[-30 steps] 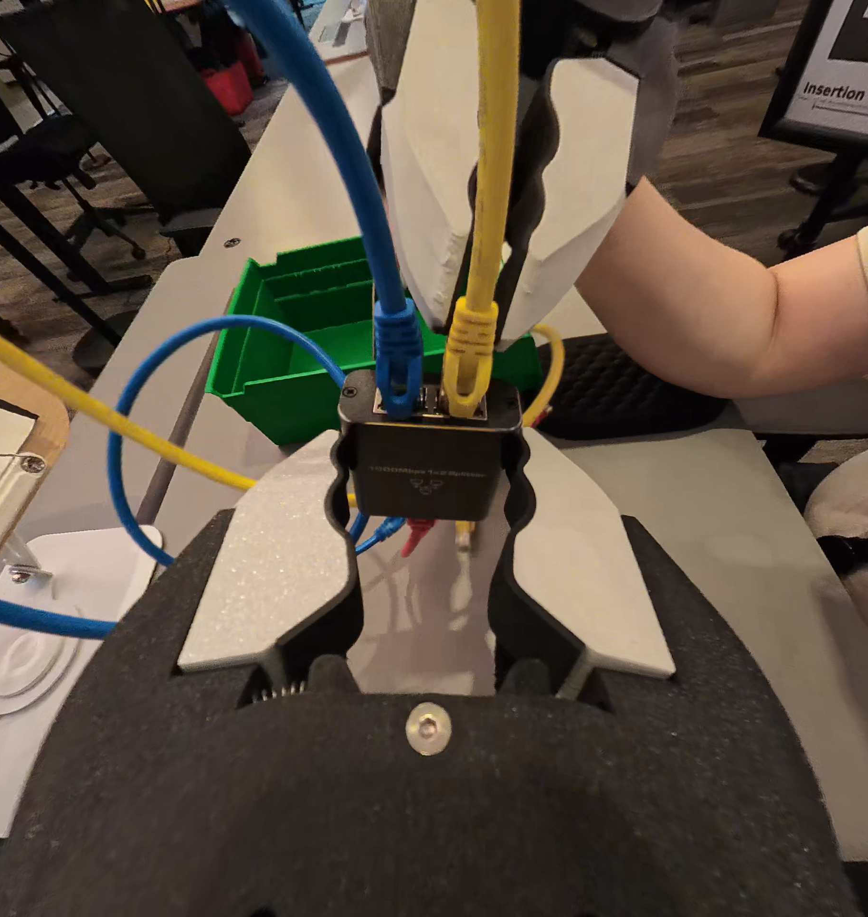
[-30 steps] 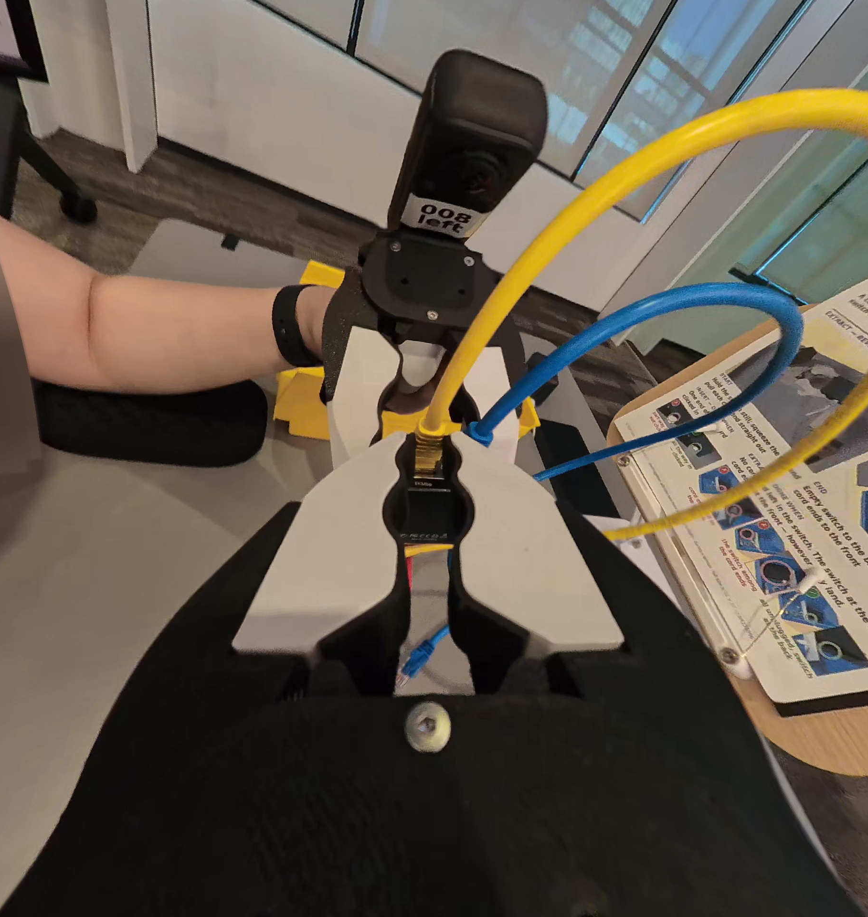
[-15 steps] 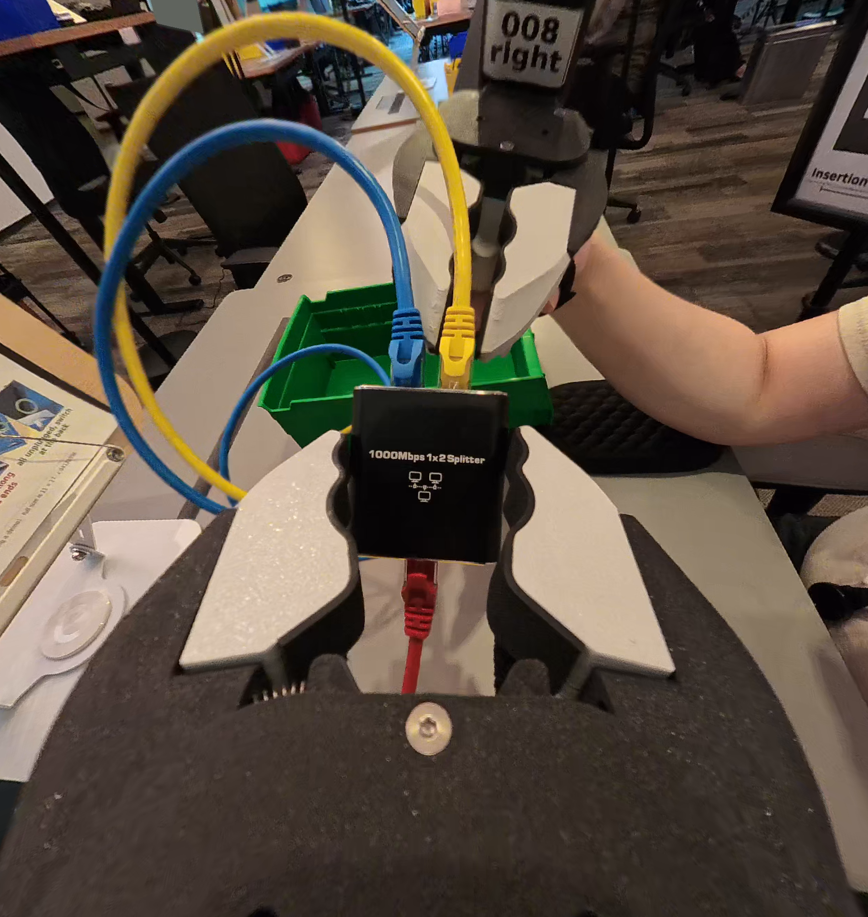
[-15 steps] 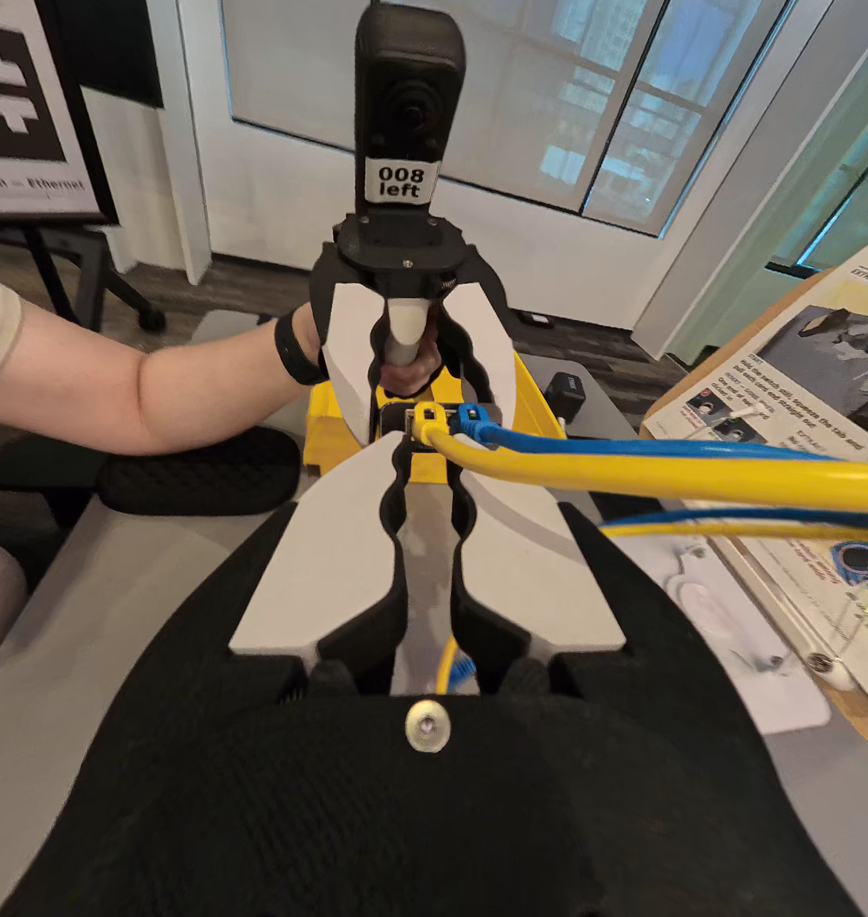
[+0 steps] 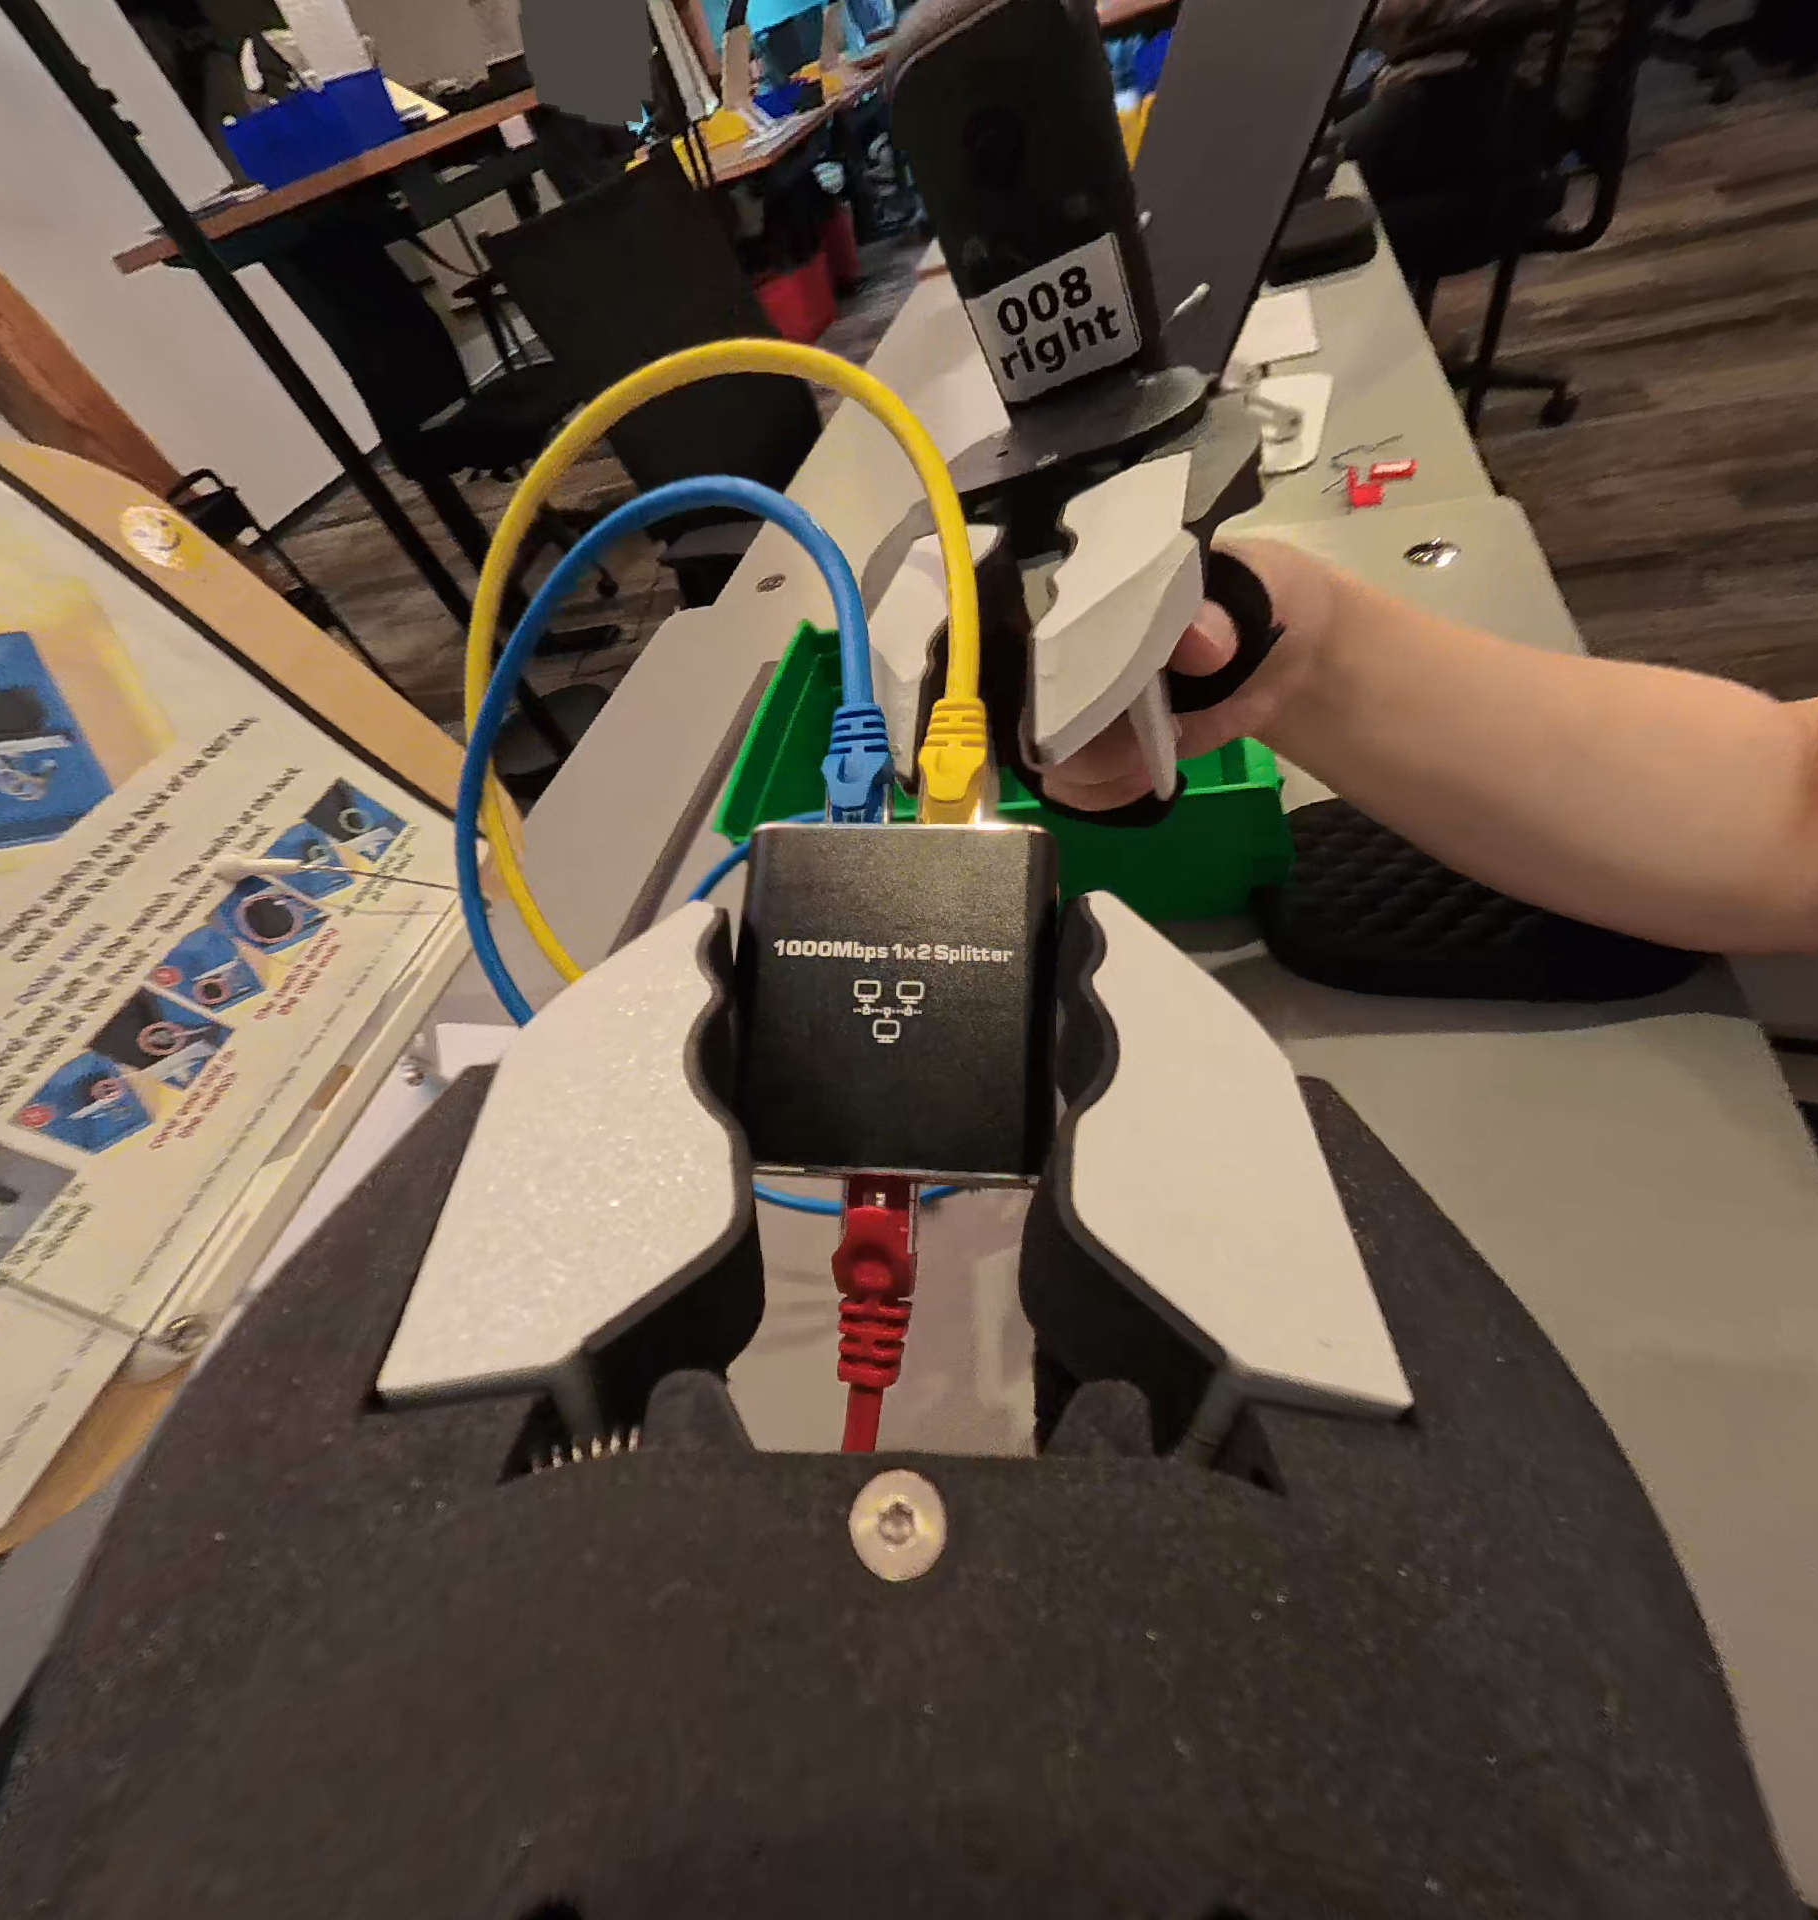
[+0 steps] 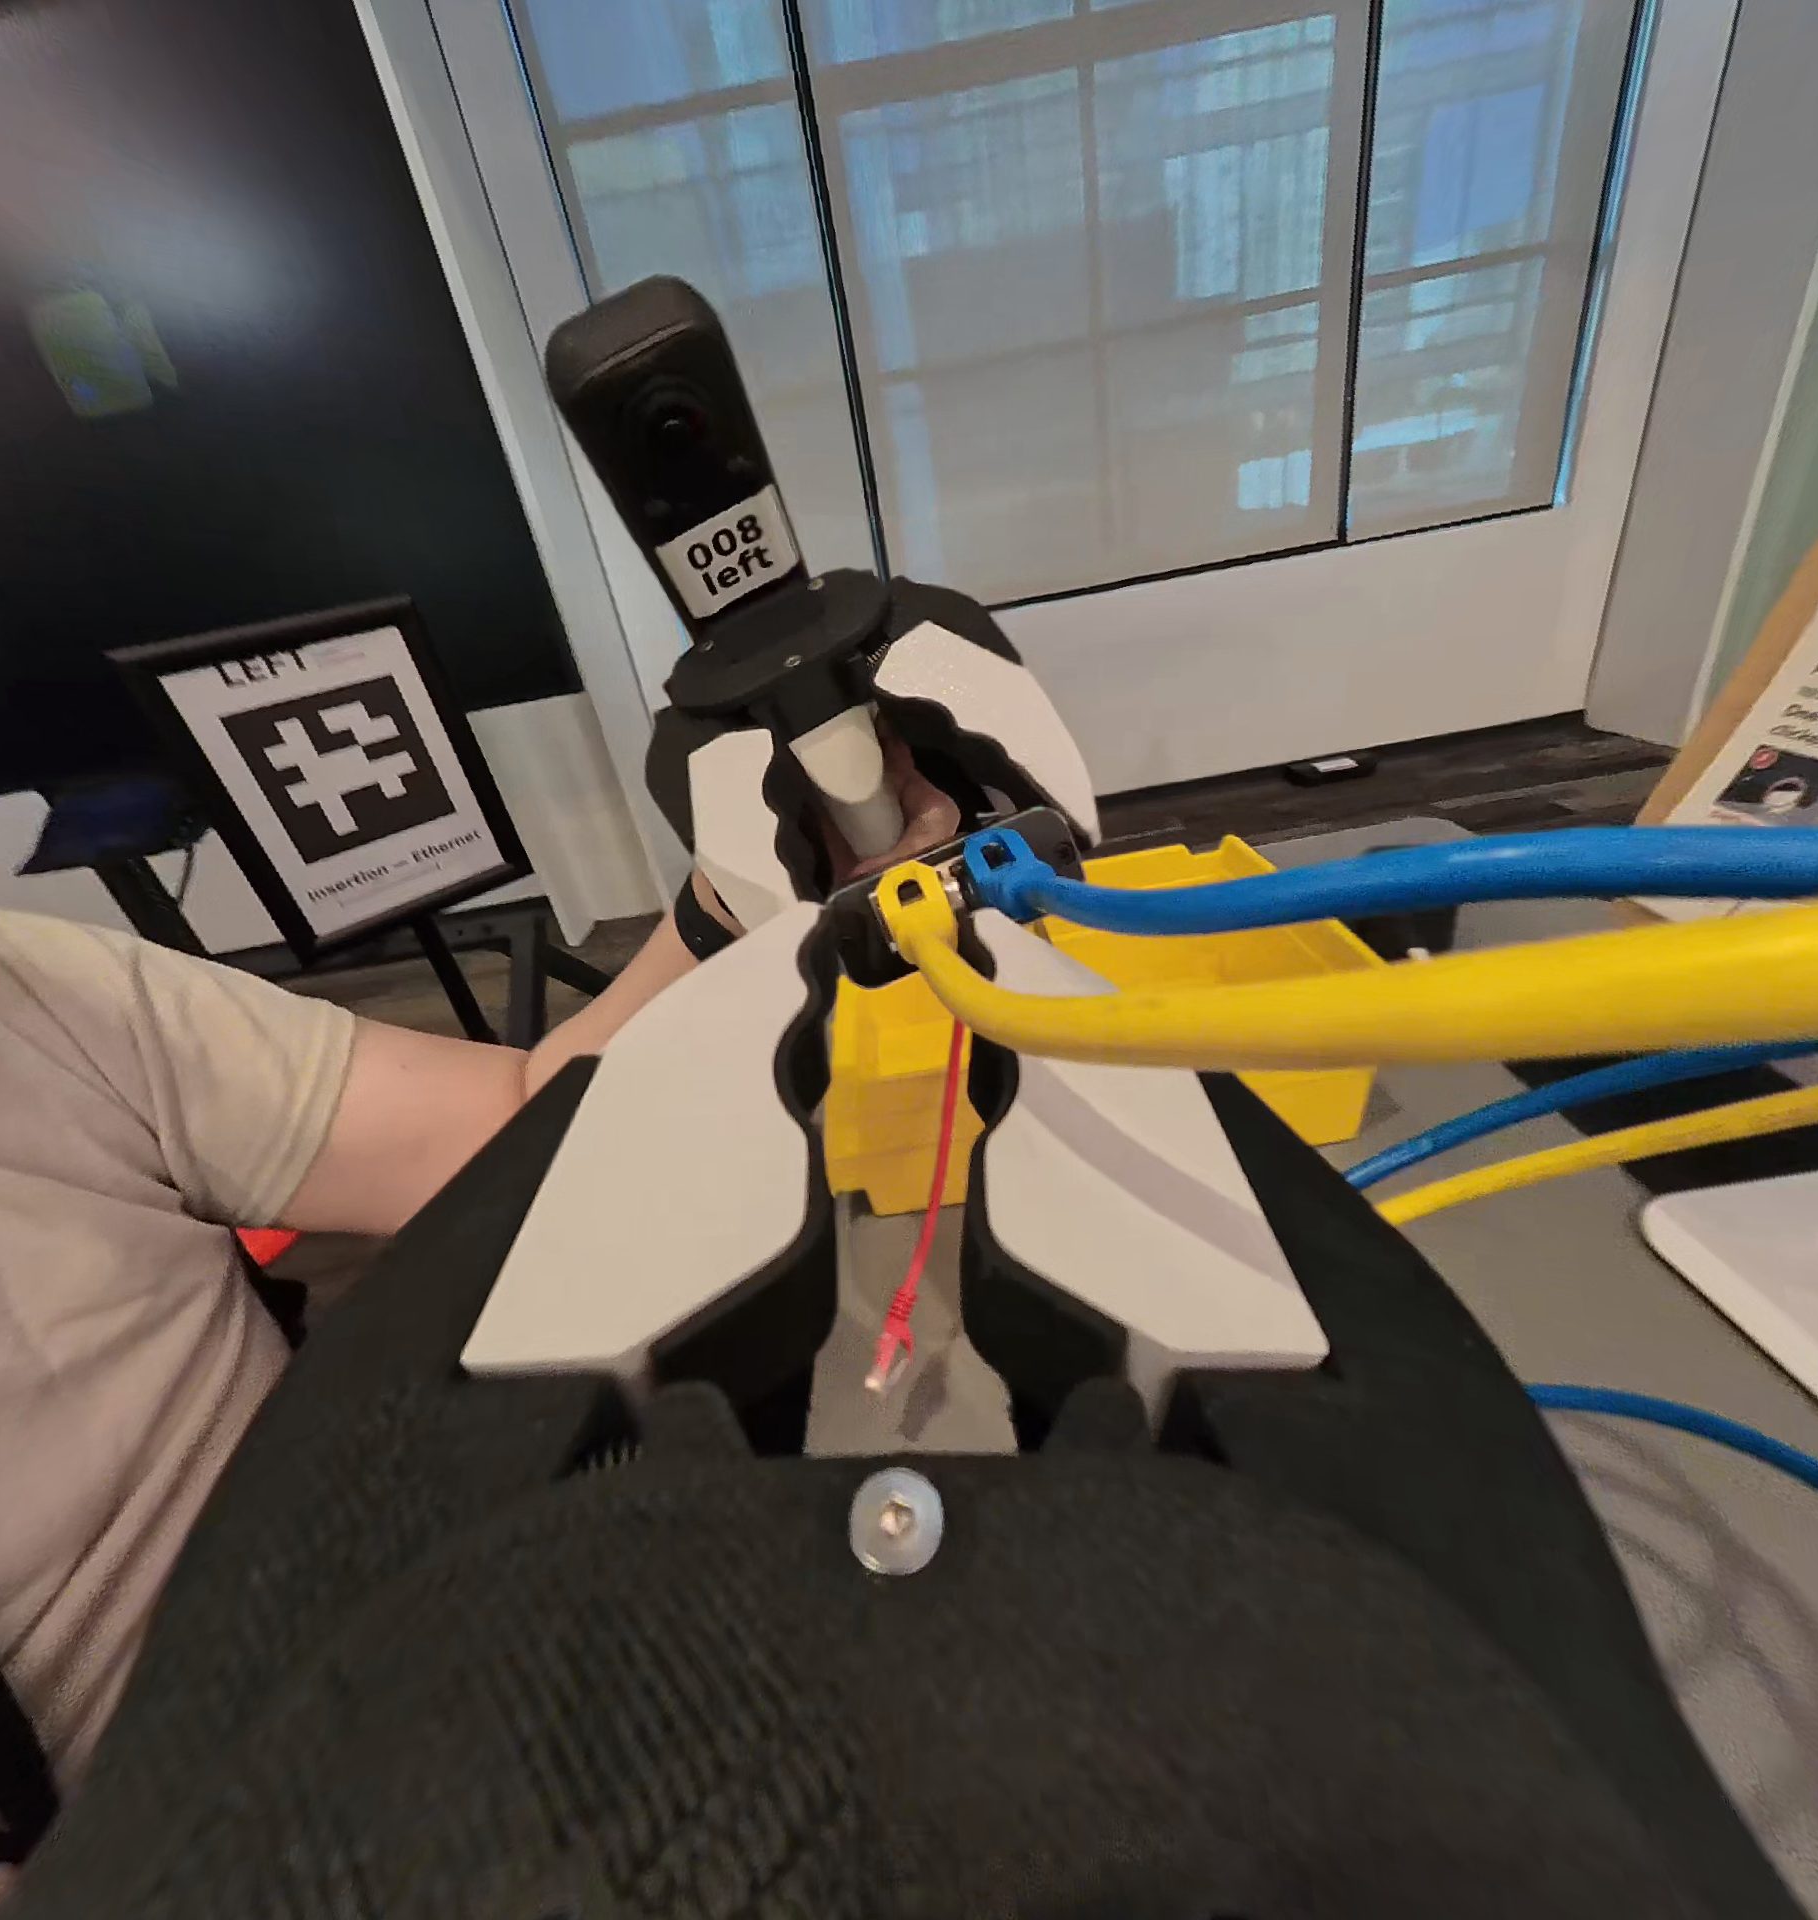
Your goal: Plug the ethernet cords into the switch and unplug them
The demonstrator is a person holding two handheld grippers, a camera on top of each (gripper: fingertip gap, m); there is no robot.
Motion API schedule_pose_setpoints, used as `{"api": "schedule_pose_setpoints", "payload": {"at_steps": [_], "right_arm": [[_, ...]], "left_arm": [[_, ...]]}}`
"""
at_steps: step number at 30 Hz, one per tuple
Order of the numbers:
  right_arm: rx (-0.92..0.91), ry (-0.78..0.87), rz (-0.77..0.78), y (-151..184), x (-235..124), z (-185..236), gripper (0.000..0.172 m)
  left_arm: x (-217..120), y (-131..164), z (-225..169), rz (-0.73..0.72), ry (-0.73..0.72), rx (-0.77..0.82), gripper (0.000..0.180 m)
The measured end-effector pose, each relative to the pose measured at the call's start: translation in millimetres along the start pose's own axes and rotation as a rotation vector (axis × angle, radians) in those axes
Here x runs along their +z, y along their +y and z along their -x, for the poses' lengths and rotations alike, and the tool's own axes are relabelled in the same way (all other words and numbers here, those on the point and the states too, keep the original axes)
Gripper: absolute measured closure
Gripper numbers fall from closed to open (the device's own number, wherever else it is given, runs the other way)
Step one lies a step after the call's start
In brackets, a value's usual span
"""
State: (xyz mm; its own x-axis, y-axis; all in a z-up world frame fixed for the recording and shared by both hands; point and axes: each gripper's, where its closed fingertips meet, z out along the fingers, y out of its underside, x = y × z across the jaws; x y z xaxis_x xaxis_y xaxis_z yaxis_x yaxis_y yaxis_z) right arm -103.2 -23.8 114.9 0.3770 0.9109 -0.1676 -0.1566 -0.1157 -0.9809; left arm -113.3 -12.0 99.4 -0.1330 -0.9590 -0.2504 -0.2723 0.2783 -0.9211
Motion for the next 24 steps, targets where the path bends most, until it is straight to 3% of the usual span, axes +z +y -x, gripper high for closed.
{"api": "schedule_pose_setpoints", "payload": {"at_steps": [4, 24], "right_arm": [[-0.017, 0.02, -0.013, 0.2, 3.3, -2.7, 0.157], [0.047, -0.054, -0.043, 4.9, 7.1, 1.8, 0.154]], "left_arm": [[-4.4, -0.6, 0.2, 0.036, -0.044, 0.047, 0.122], [-10.1, 0.8, -3.0, 0.135, -0.127, 0.163, 0.123]]}}
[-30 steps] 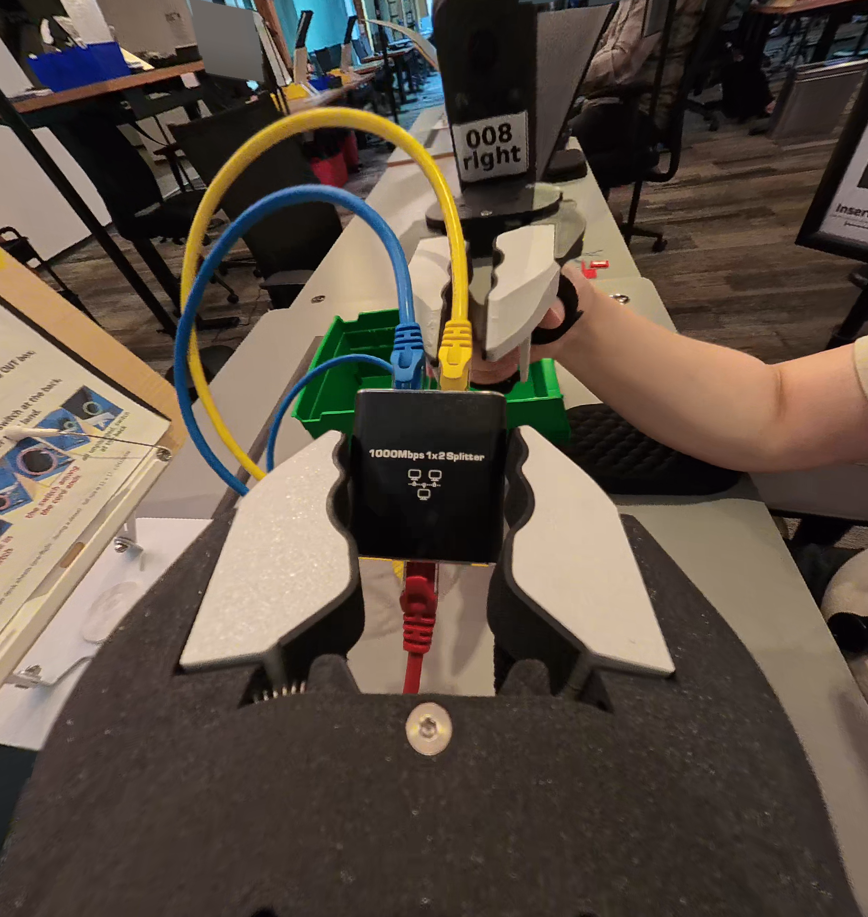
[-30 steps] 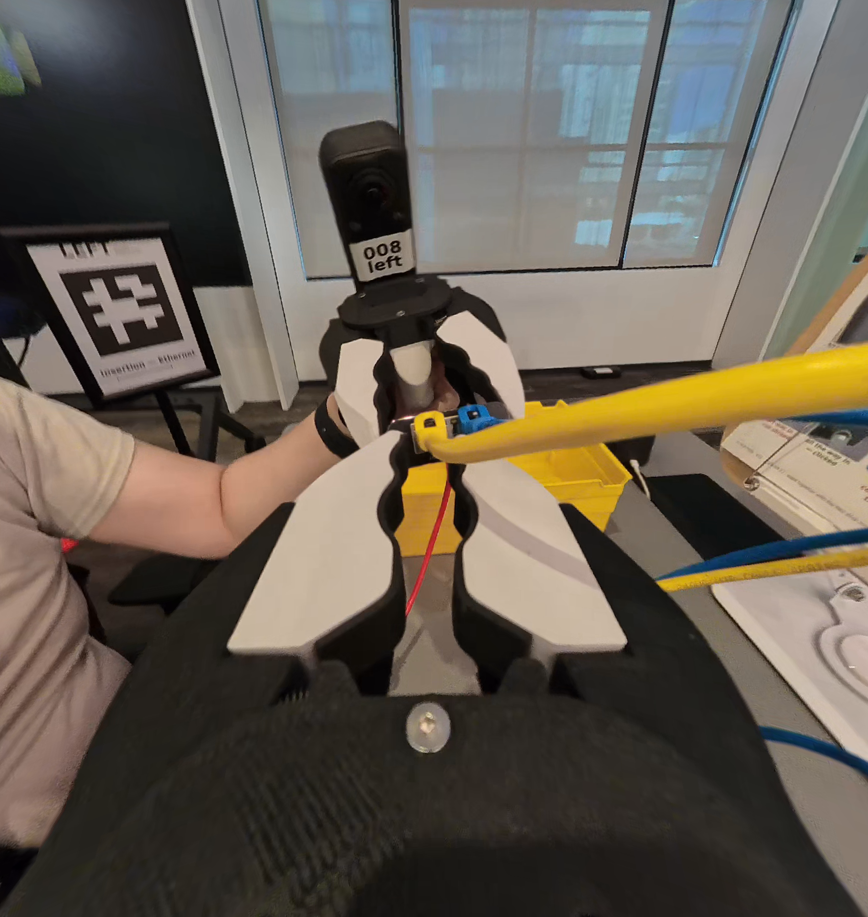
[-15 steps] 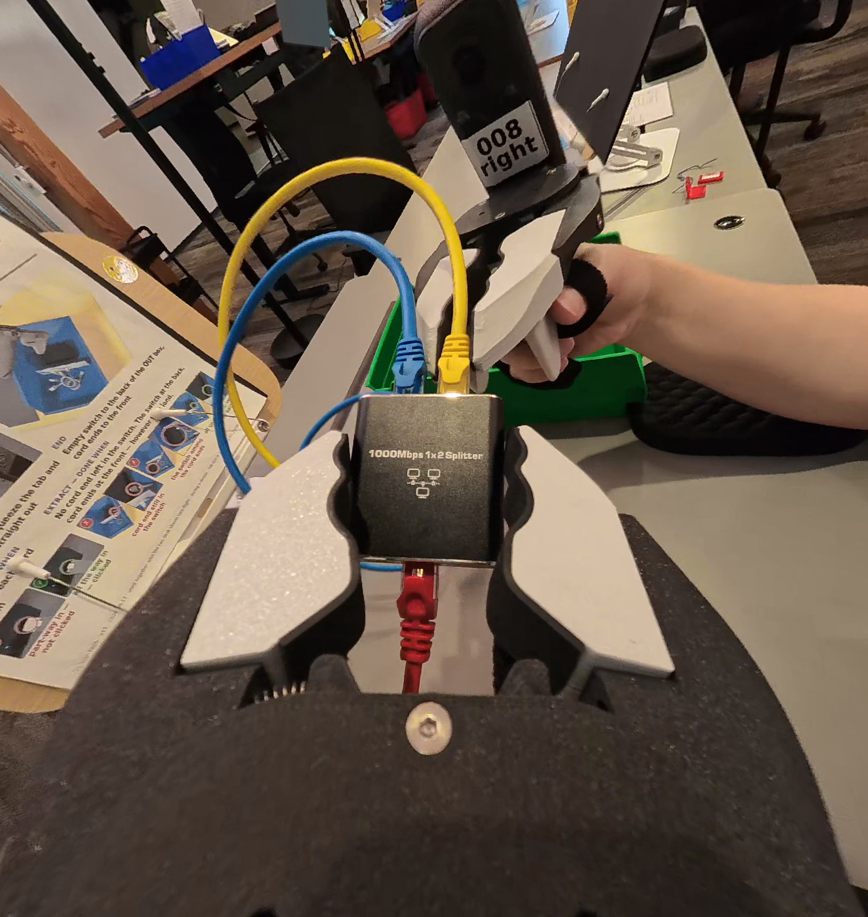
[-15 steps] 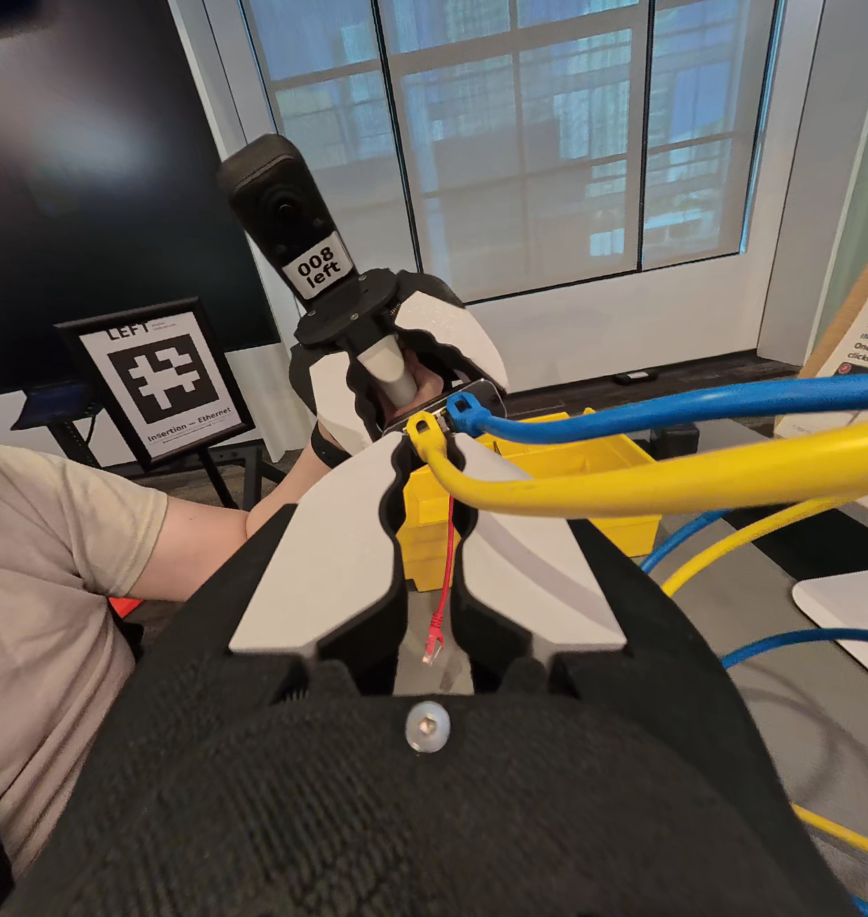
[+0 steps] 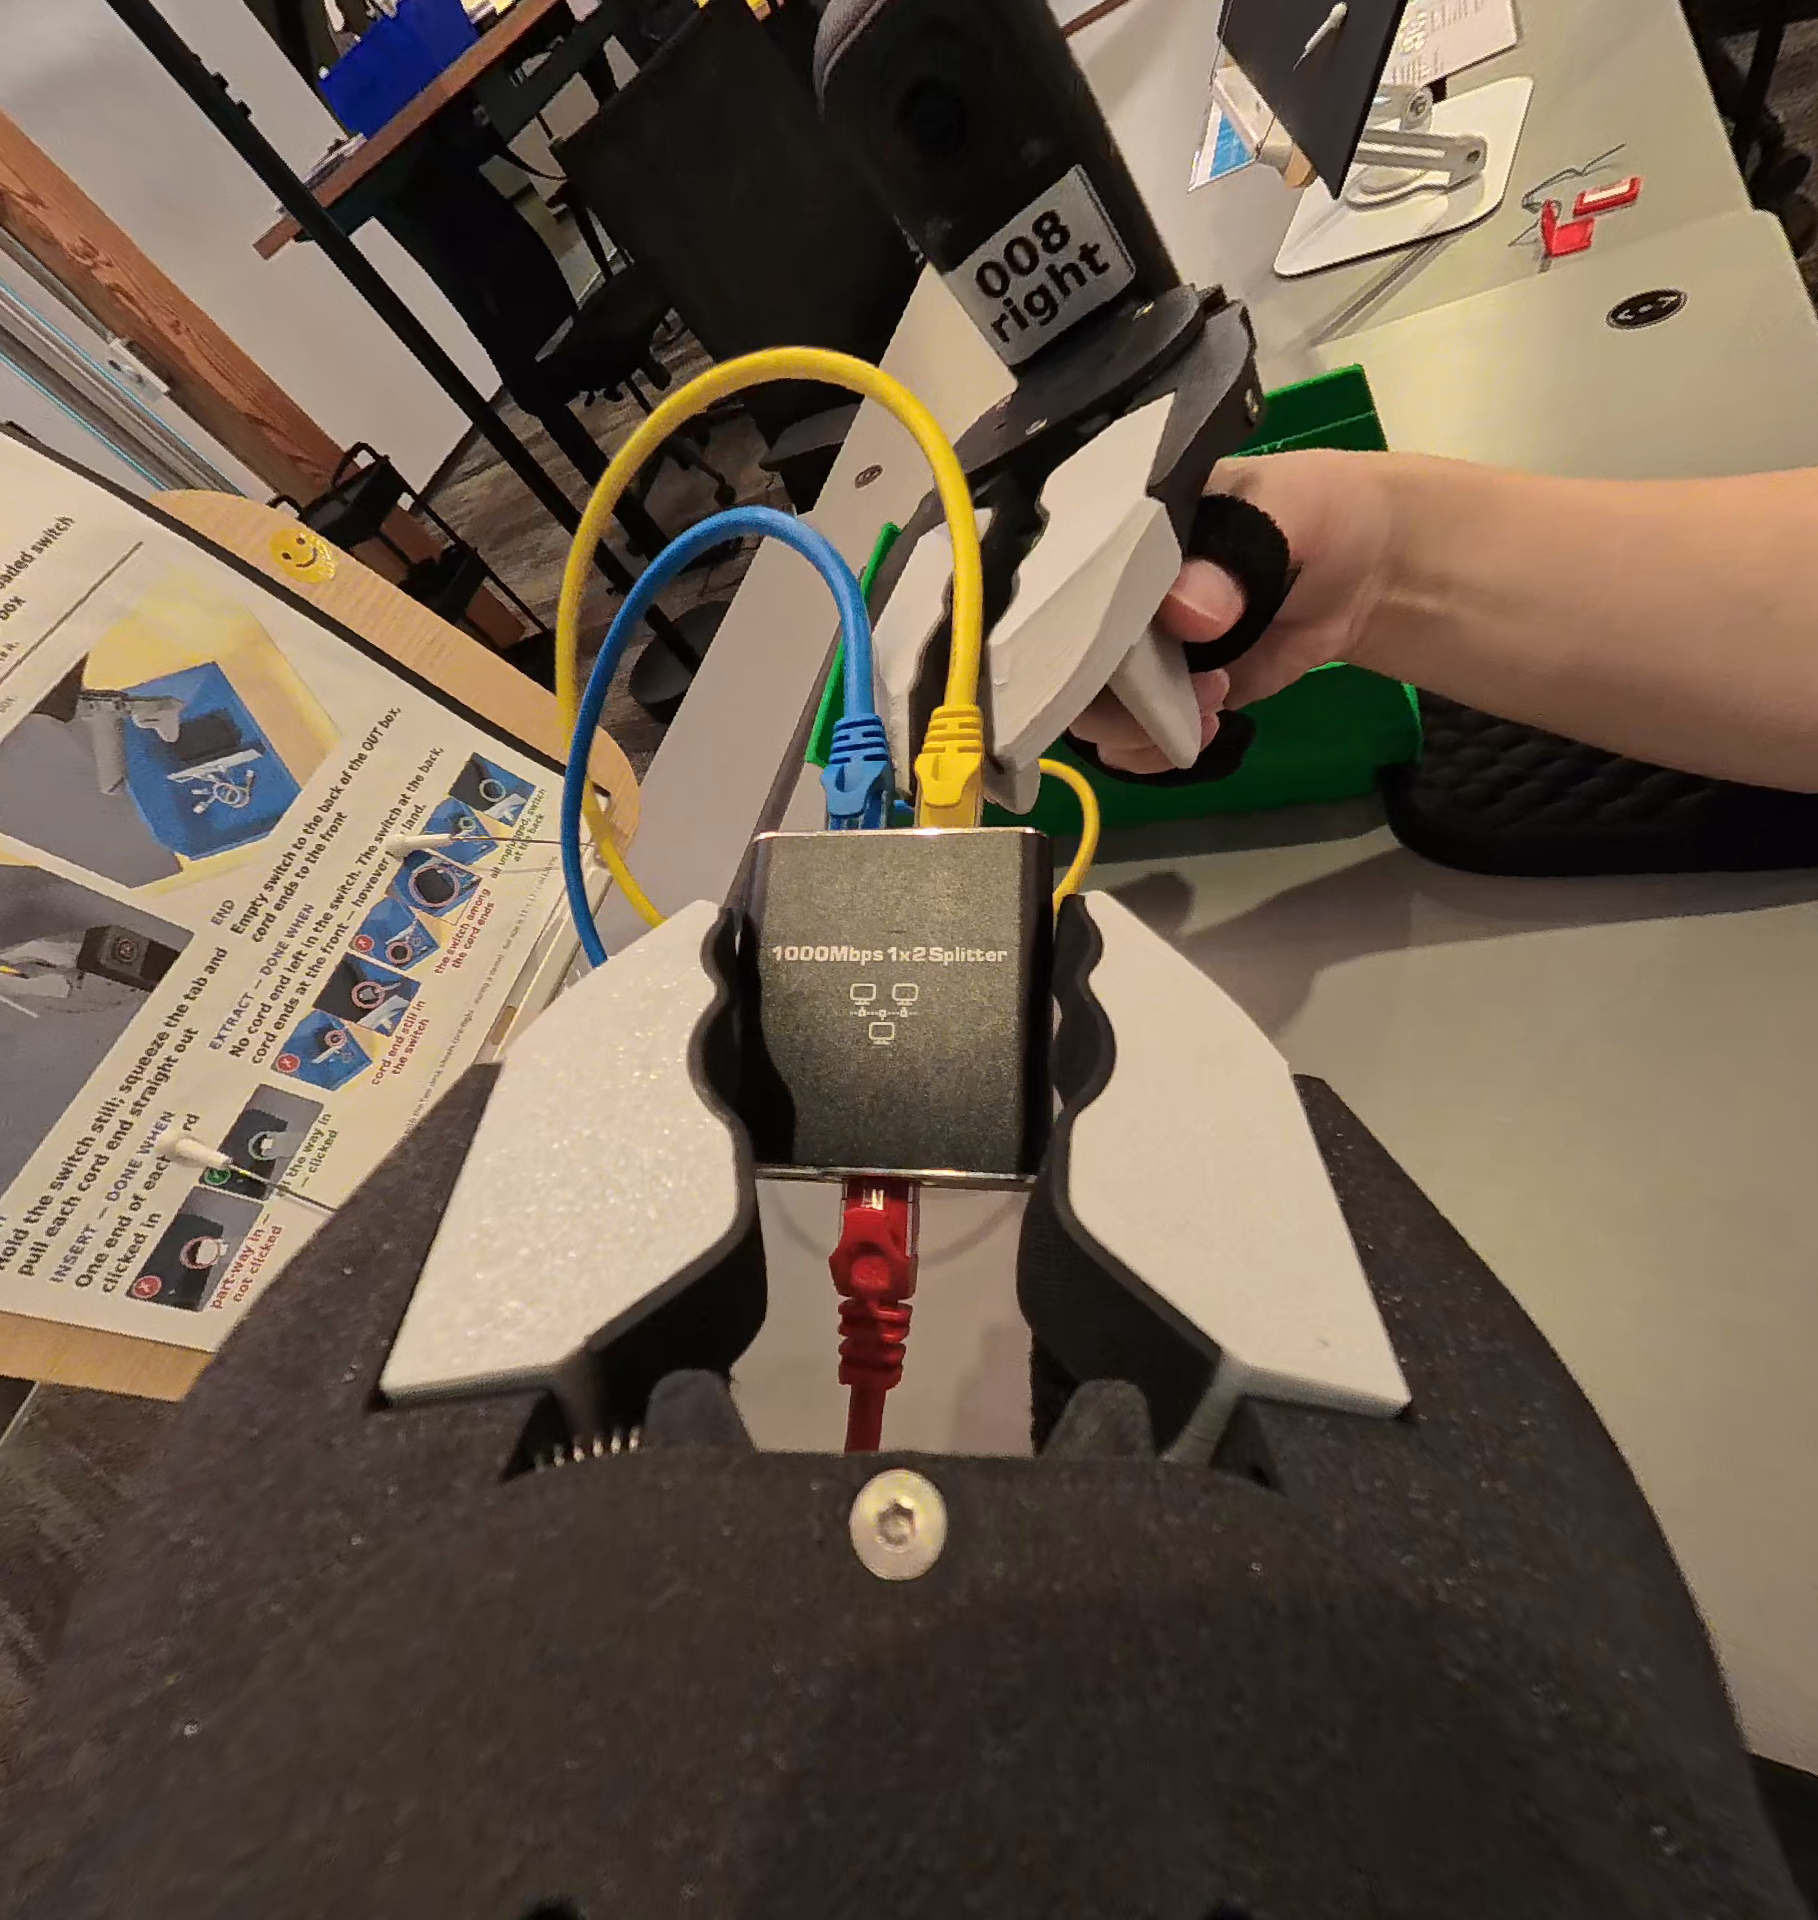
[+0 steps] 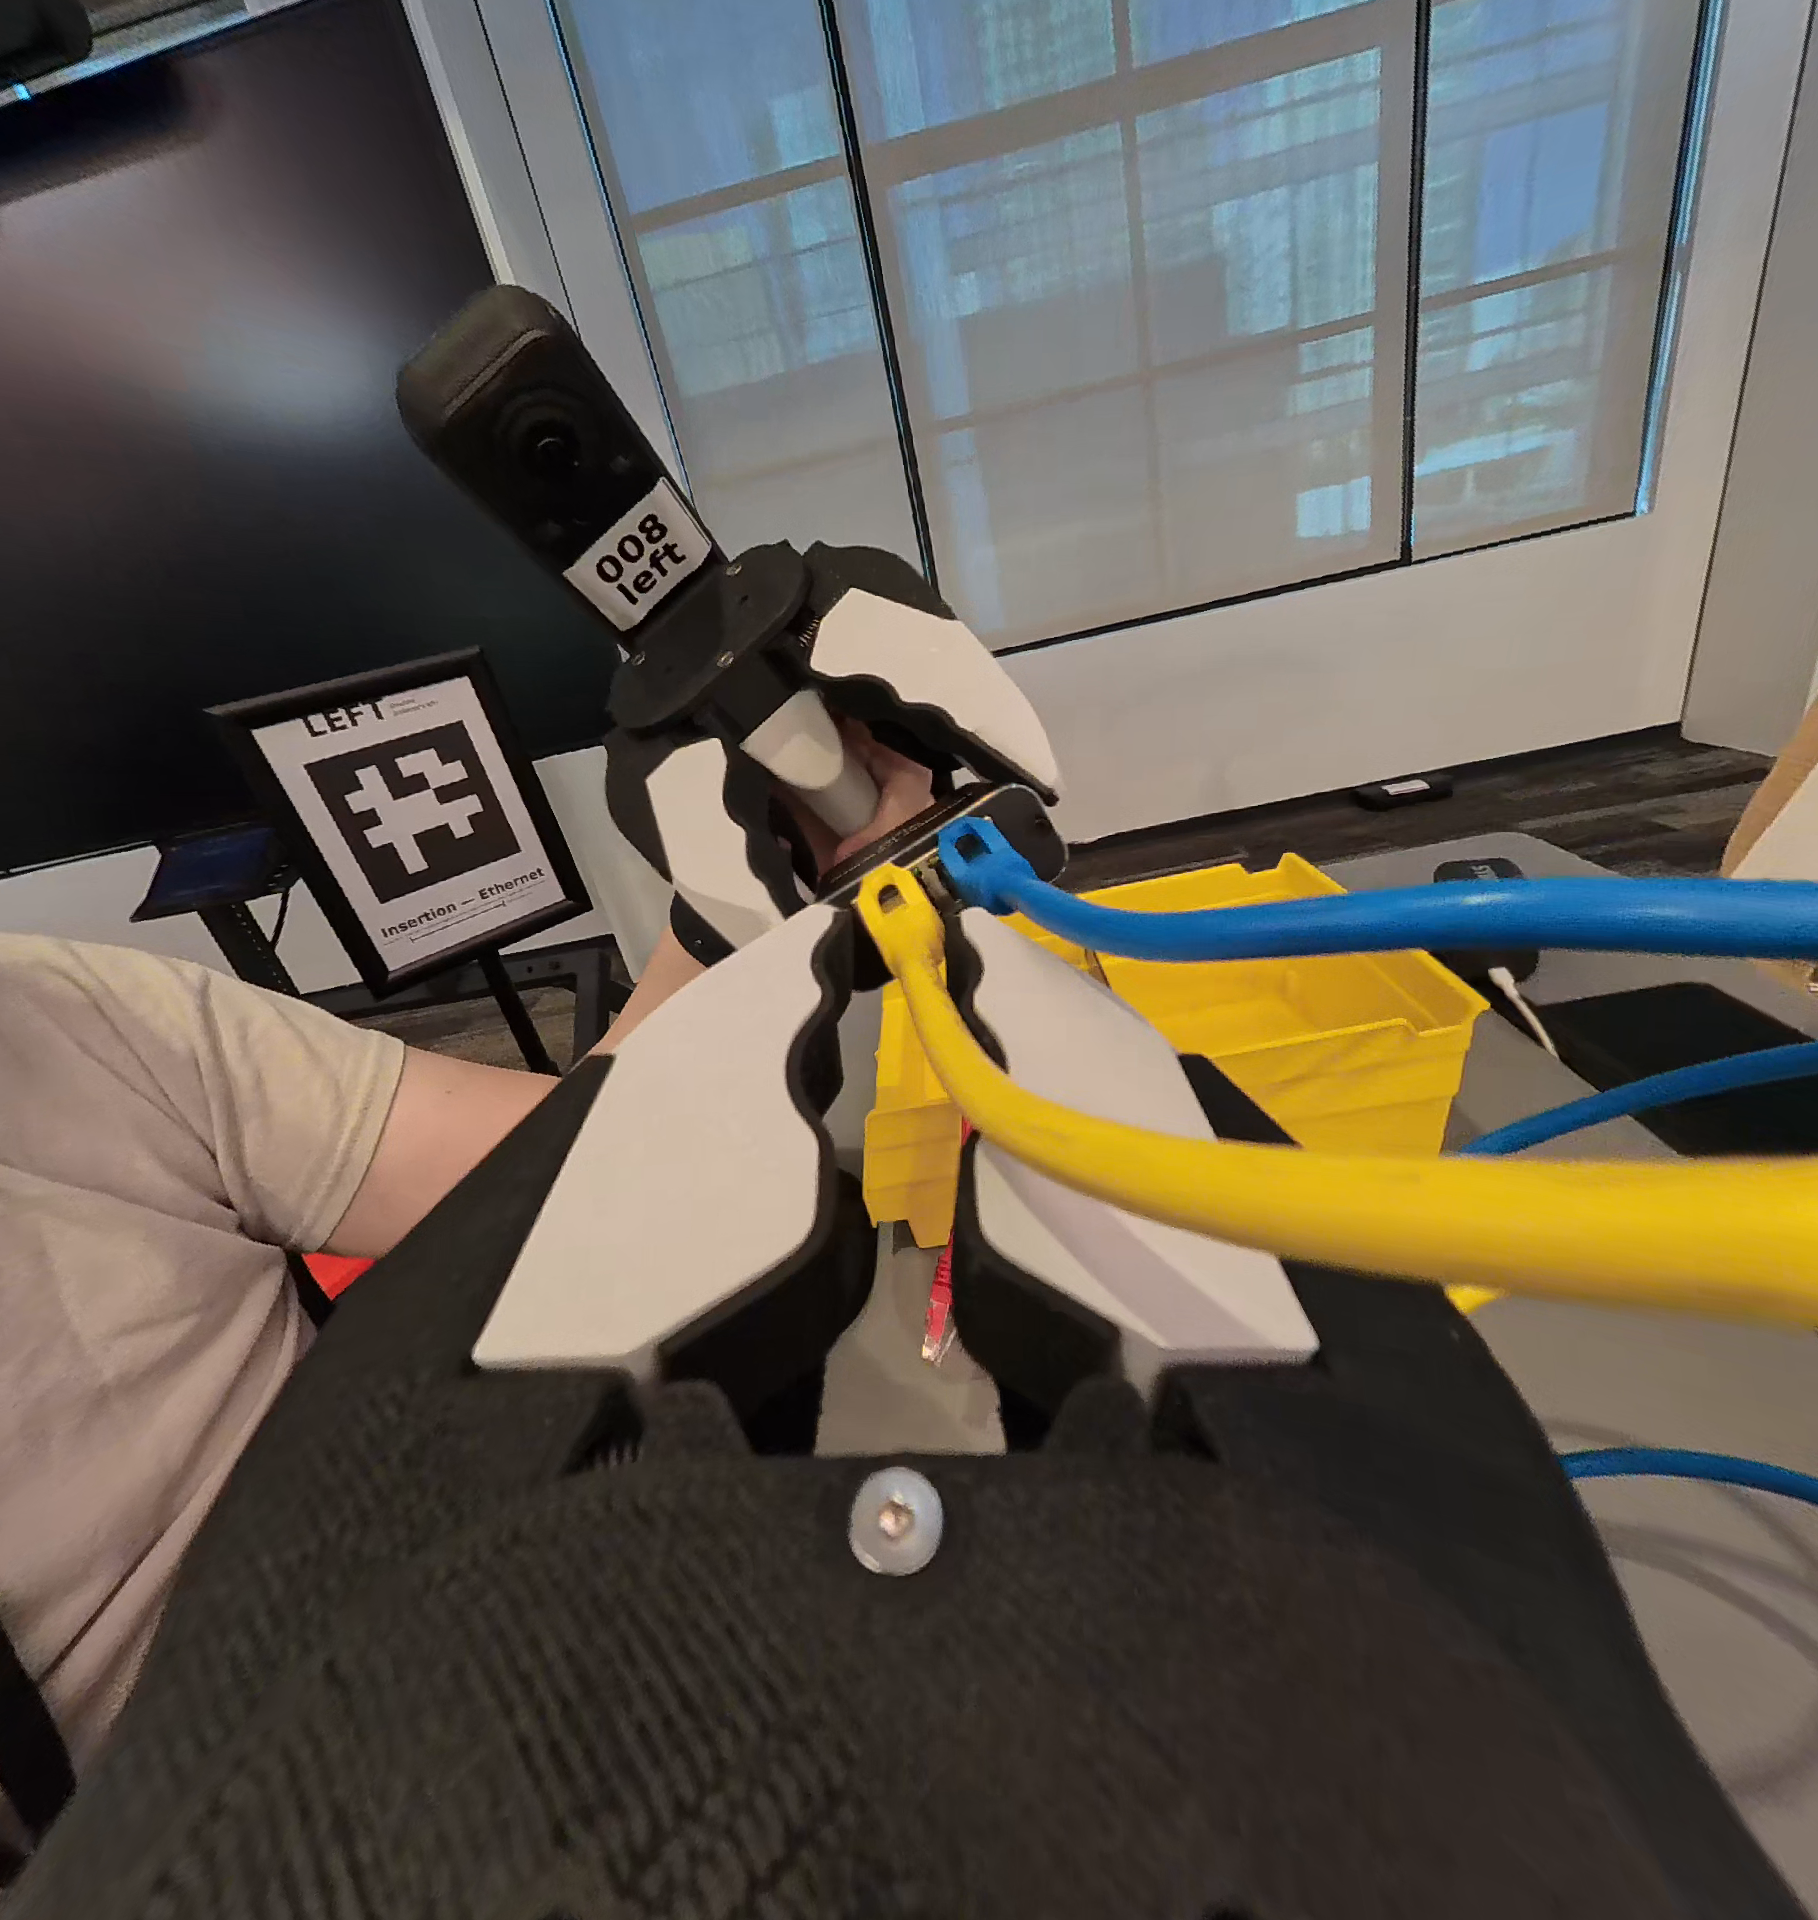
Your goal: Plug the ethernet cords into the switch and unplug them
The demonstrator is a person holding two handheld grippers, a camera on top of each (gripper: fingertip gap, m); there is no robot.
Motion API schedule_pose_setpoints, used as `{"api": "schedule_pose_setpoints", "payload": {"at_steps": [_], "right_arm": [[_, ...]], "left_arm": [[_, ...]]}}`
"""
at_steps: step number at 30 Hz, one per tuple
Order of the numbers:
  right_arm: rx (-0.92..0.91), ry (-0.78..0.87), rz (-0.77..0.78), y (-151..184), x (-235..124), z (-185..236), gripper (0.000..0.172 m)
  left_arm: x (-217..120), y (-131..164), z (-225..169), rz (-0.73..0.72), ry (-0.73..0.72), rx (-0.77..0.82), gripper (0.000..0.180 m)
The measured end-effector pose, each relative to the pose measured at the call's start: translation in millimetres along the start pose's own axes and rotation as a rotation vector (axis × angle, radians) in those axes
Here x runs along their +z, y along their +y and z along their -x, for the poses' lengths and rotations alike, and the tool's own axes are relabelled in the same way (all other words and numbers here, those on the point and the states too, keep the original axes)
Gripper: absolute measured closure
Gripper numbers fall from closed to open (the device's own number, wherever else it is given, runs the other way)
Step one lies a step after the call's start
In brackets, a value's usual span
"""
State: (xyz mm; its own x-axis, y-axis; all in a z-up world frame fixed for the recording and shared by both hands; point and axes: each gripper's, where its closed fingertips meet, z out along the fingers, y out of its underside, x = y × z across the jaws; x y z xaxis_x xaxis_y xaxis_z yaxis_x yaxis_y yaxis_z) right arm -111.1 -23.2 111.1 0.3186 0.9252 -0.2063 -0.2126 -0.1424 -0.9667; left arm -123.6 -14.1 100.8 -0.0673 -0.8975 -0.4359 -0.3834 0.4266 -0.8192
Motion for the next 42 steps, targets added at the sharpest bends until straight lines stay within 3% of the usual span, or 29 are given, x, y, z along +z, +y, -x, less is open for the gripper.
{"api": "schedule_pose_setpoints", "payload": {"at_steps": [13, 21, 29, 32, 38, 42], "right_arm": [[-0.075, -0.023, -0.013, 3.1, 2.3, 3.1, 0.158], [-0.093, -0.077, -0.194, -9.5, 0.0, 3.4, 0.158], [0.081, -0.125, -0.45, -19.2, -2.6, -7.2, 0.159], [0.153, -0.158, -0.521, -20.4, -3.3, -9.4, 0.16], [0.258, -0.19, -0.633, -24.5, -8.9, -13.7, 0.16], [0.386, -0.195, -0.668, -21.5, -4.8, -20.5, 0.16]], "left_arm": [[-4.4, -1.6, -4.1, 0.02, 0.007, 0.019, 0.124], [-5.8, -12.8, 0.5, 0.056, 0.025, 0.032, 0.125], [-3.3, -21.9, 11.7, 0.228, 0.109, 0.039, 0.129], [-4.0, -28.6, 5.5, 0.262, 0.159, 0.08, 0.148], [1.4, -36.4, 5.4, 0.316, 0.118, 0.128, 0.154], [3.9, -43.0, 10.1, 0.313, 0.043, 0.161, 0.149]]}}
